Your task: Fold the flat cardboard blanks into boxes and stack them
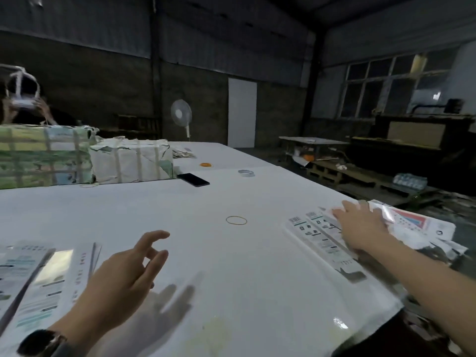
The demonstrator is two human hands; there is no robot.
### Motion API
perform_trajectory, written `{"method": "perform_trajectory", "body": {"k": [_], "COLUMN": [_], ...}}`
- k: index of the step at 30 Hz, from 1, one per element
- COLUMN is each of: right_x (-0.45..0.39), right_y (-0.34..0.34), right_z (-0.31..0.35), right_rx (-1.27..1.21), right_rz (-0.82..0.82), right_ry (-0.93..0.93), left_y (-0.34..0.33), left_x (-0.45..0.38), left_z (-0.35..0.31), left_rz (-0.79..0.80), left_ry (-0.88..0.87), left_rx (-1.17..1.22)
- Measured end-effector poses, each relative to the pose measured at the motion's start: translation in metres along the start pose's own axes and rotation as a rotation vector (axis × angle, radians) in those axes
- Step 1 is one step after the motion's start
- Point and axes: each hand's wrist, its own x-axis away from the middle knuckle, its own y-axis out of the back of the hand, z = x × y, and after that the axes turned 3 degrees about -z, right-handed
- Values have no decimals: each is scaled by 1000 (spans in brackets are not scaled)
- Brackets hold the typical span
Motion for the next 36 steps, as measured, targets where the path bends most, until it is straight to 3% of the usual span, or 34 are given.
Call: {"method": "perform_trajectory", "body": {"k": [3,9,15,19,21,25,29,33,36], "right_x": [-7,14,65,92,98,94,90,93,95], "right_y": [14,78,119,119,108,100,93,95,93], "right_z": [21,131,269,326,339,343,343,345,344], "right_rx": [-54,-597,-1031,-1233,-1283,-1393,-1354,-1353,-1382], "right_rz": [-153,-253,-143,-165,-190,-273,-222,-230,-218], "right_ry": [45,272,586,653,658,662,690,685,671], "left_y": [0,-3,3,10,13,22,24,23,21], "left_x": [-1,-3,-8,-9,-9,-7,-5,-3,-4], "left_z": [2,5,17,23,27,41,43,43,34], "left_rz": [-33,-49,-13,-58,-65,65,111,125,33], "left_ry": [15,51,185,273,334,455,597,515,420], "left_rx": [-40,-136,-317,-456,-497,-733,-800,-760,-744]}}
